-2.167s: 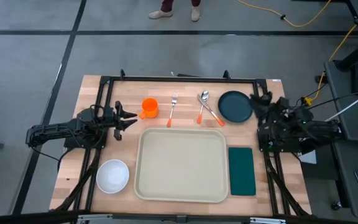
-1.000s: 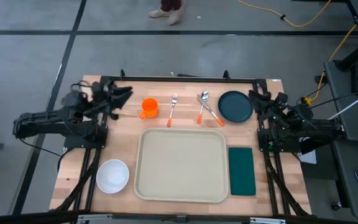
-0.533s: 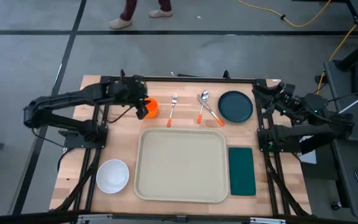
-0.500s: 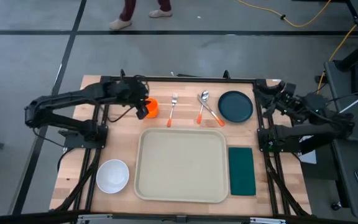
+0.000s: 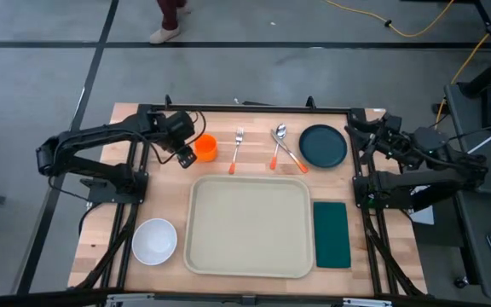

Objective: Set up tray
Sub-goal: Put the orange mug on the top left of the brown tray

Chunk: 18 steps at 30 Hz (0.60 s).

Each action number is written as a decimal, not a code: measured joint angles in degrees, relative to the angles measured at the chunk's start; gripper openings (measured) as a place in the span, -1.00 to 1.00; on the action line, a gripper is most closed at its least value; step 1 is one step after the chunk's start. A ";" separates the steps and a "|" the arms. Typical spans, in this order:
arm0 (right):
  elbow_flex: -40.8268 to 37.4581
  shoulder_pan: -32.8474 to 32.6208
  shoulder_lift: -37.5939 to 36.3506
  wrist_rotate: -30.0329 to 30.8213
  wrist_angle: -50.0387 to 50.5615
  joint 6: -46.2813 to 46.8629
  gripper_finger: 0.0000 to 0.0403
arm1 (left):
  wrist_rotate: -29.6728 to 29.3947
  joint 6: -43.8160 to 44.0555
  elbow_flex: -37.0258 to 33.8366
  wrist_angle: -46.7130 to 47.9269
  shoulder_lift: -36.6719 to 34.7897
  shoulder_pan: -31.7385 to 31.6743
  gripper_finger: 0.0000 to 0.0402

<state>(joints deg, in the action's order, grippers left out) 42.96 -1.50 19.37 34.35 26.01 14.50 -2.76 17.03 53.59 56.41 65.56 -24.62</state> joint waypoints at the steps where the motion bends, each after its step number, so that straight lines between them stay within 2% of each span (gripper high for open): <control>1: 0.00 0.00 0.15 0.02 0.19 0.00 -0.24 | 0.24 0.31 -0.67 -0.49 -0.12 0.02 0.02; 18: -0.02 -0.01 3.11 0.09 -0.03 -1.07 -0.24 | 1.43 4.76 -12.17 -13.51 0.03 0.00 0.05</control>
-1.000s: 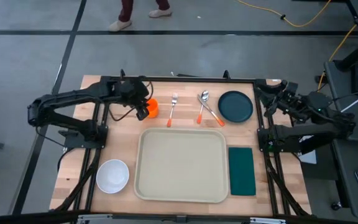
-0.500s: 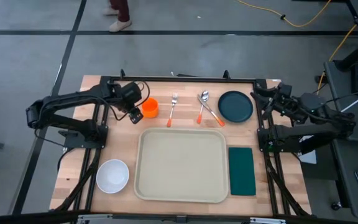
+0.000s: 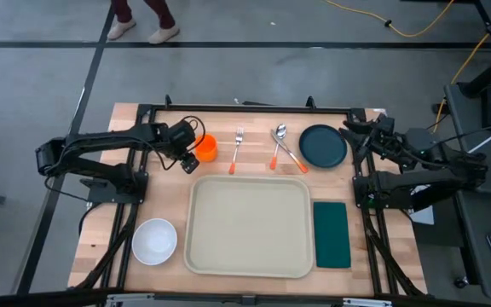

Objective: Set up tray
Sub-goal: Put the orange mug on the top left of the brown tray

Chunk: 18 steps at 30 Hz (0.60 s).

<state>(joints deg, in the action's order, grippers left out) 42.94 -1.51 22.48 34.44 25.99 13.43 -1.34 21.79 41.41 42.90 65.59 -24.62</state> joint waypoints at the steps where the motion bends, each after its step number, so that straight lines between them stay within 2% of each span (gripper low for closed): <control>1: 0.00 0.01 0.11 0.00 -0.03 0.00 -0.24 | -0.01 0.02 -0.48 -0.78 0.17 0.02 0.05; 6: -0.02 0.01 0.74 0.02 -0.03 -0.10 -0.24 | 1.39 0.81 -2.82 -7.33 0.62 -0.44 0.05; 12: -0.02 -0.01 1.07 0.02 -0.05 1.05 -0.24 | 1.43 1.50 -3.48 -8.63 3.06 -1.39 0.02; 18: -0.02 -0.01 1.05 0.02 -0.05 1.11 -0.24 | 1.41 1.43 -3.48 -9.96 5.65 -2.16 -0.16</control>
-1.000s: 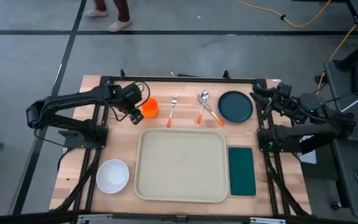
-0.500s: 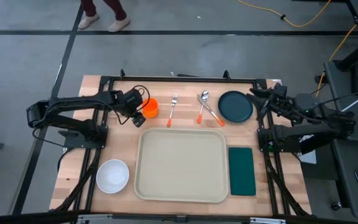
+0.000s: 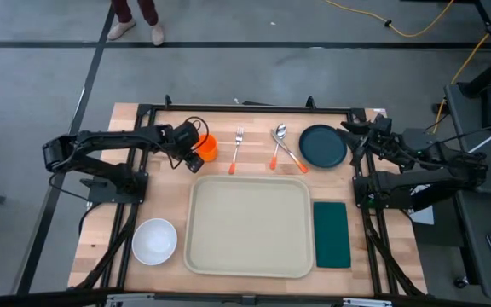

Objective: Set up tray
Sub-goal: Put the orange mug on the top left of the brown tray

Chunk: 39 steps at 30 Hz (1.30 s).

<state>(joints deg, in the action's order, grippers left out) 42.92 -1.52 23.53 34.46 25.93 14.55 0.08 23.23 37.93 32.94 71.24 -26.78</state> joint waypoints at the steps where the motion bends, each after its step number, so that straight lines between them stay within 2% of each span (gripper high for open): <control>1: 0.00 0.00 0.00 0.00 0.00 0.00 -0.24 | 0.00 0.03 0.00 -0.14 0.30 -0.07 -0.22; 8: 0.00 0.00 0.00 0.00 -0.35 -0.01 -0.24 | 1.36 1.16 0.34 -0.02 0.73 -0.03 -0.83; 13: 0.00 0.00 0.00 0.00 -0.39 -0.02 -0.24 | 1.75 1.54 4.19 0.09 -0.77 1.25 -0.83; 18: 0.00 0.01 0.00 0.00 -0.39 -0.02 -0.24 | 2.85 2.10 11.67 2.95 -1.47 4.01 -0.83; 21: 0.00 0.00 0.00 0.00 -0.39 -0.02 -0.24 | 4.65 2.45 16.52 6.59 -1.49 7.64 -0.83; 26: 0.00 0.00 0.00 0.00 -0.39 -0.04 -0.24 | 4.08 6.36 21.72 14.37 -1.53 16.01 -0.83; 32: 0.00 0.00 0.00 0.00 -0.39 -1.44 -0.24 | -0.94 14.91 20.86 23.61 -1.33 26.12 -0.83; 39: 0.00 0.01 0.00 0.01 -0.39 -3.16 -0.24 | -4.42 24.45 15.72 22.33 -0.23 33.30 -0.83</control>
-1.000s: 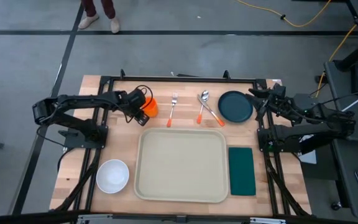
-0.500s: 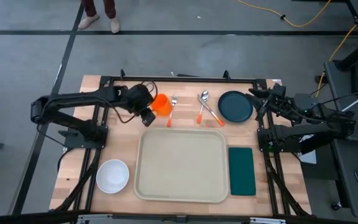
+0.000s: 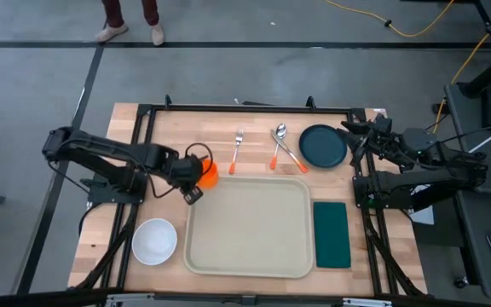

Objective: Set up tray
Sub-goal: Put the orange mug on the top left of the brown tray

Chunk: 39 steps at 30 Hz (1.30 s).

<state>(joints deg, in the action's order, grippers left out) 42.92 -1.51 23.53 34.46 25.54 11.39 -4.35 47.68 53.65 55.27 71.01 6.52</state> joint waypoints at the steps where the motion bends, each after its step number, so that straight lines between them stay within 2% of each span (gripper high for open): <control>1: 0.00 0.01 0.00 0.00 0.02 0.03 -0.24 | -0.10 0.65 -0.65 -0.39 0.37 0.74 -0.83; 8: -0.01 -0.01 -0.02 -0.02 0.02 0.06 -0.24 | -0.72 1.68 -2.86 -3.35 4.70 3.77 -0.83; 20: 0.00 0.00 -0.02 -0.16 0.02 0.49 -0.24 | -0.40 -1.11 -2.72 -9.60 12.79 3.97 -0.81; 28: -0.02 0.01 -0.02 -0.18 0.02 0.44 -0.24 | 2.48 1.60 -2.83 -6.02 12.84 3.94 -0.41; 33: -0.02 0.01 -0.02 -0.19 0.02 0.40 -0.24 | 4.57 1.34 -2.09 -6.04 12.84 3.88 -0.27; 39: -0.02 0.01 -0.02 -0.18 0.04 0.36 -0.24 | 5.89 1.19 2.75 -3.07 11.73 3.86 -0.15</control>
<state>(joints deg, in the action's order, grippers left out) 42.89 -1.50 23.51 34.28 25.58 11.75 1.55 48.87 56.41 52.20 82.74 10.37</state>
